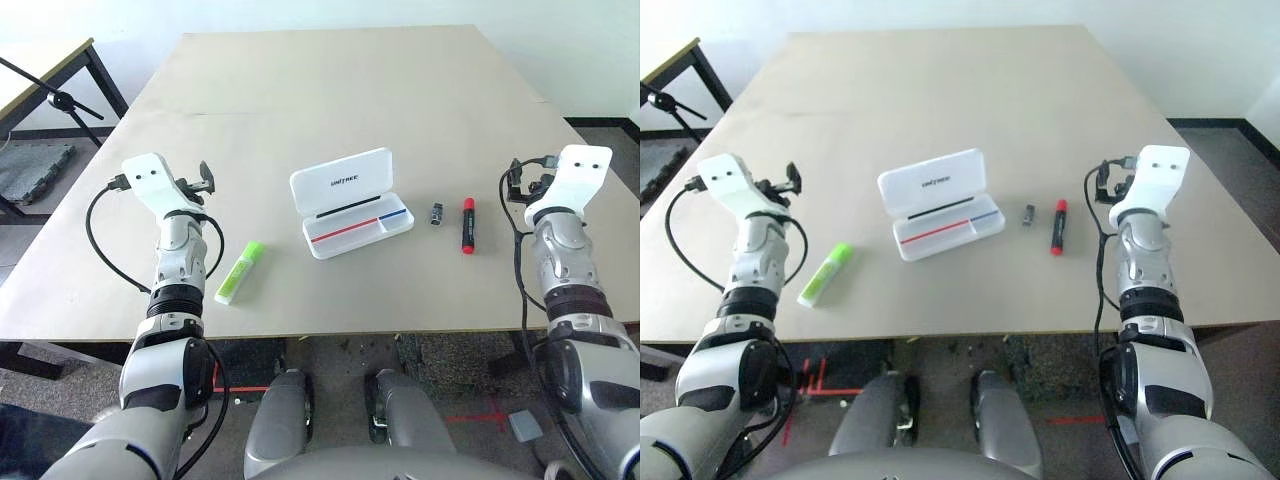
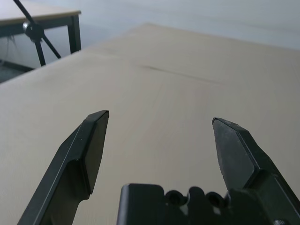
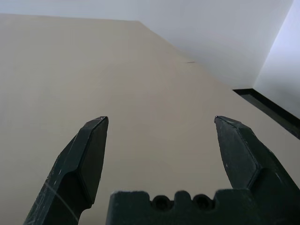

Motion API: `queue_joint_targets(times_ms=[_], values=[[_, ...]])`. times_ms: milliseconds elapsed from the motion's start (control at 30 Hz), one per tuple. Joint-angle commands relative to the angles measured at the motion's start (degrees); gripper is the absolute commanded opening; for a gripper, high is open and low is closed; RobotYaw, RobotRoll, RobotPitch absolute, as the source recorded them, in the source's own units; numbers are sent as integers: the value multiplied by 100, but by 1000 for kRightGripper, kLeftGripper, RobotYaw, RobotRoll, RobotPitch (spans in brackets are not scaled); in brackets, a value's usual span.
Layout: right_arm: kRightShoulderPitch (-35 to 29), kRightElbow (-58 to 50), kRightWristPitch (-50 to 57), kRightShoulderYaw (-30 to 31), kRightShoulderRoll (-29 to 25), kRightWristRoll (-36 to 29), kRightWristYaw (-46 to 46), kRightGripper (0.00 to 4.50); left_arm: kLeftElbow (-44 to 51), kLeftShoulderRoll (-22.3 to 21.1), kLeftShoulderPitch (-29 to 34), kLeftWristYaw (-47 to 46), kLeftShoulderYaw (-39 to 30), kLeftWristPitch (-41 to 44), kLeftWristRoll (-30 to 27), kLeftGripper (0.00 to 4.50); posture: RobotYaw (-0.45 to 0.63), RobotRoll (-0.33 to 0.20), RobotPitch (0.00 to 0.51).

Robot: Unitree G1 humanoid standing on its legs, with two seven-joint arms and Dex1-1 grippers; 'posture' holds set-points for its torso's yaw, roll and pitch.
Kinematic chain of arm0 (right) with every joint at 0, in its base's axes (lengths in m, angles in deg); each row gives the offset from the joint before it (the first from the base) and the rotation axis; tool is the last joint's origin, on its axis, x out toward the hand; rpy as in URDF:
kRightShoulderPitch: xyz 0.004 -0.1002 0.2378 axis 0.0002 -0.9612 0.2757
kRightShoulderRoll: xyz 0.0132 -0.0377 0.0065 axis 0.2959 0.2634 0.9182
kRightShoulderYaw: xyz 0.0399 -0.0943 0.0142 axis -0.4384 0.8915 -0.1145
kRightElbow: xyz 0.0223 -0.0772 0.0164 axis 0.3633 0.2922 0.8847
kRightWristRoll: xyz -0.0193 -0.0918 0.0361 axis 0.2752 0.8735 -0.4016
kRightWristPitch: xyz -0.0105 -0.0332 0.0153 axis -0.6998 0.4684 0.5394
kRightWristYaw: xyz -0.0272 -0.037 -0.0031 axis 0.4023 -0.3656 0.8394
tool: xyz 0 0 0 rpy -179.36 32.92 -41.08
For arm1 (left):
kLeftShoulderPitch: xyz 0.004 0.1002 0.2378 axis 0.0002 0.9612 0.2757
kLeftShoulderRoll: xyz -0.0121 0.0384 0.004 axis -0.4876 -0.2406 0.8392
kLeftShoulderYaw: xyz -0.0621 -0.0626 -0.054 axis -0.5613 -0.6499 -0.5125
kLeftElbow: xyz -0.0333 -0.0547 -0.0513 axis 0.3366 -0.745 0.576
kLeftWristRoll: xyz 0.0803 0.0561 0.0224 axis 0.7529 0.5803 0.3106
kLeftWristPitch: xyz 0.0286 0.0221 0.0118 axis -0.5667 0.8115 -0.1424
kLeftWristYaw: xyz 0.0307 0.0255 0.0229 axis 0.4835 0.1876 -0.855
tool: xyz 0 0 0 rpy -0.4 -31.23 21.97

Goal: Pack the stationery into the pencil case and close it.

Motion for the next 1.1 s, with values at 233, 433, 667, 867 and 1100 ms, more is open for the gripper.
queue_joint_targets(times_ms=[233, 433, 667, 867, 1100], values=[[-208, -324, -21, 0, 251, -110, -94, 4500, 337, -162, 120, 1, 20, -53, 33, 4451, 129, 0, 67], [-354, -1112, 423, 200, 163, -561, -1545, 4500, 1578, -751, 395, 2382, 637, 968, -488, 4451, 190, 0, 74], [-830, -2332, 1156, 659, -645, -1098, -4056, 4500, 3725, -1572, 746, 4269, 1726, 3691, -979, 4451, 263, 0, 101], [-767, -2644, 1728, 887, -1229, -1355, -5427, 4500, 4372, -1653, 337, 4857, 2552, 4687, -813, 4451, 295, 0, 99], [-838, -2895, 2224, 1030, -1631, -1589, -6562, 4500, 4337, -1402, -447, 5350, 3832, 4980, -170, 4451, 300, 0, 91]])
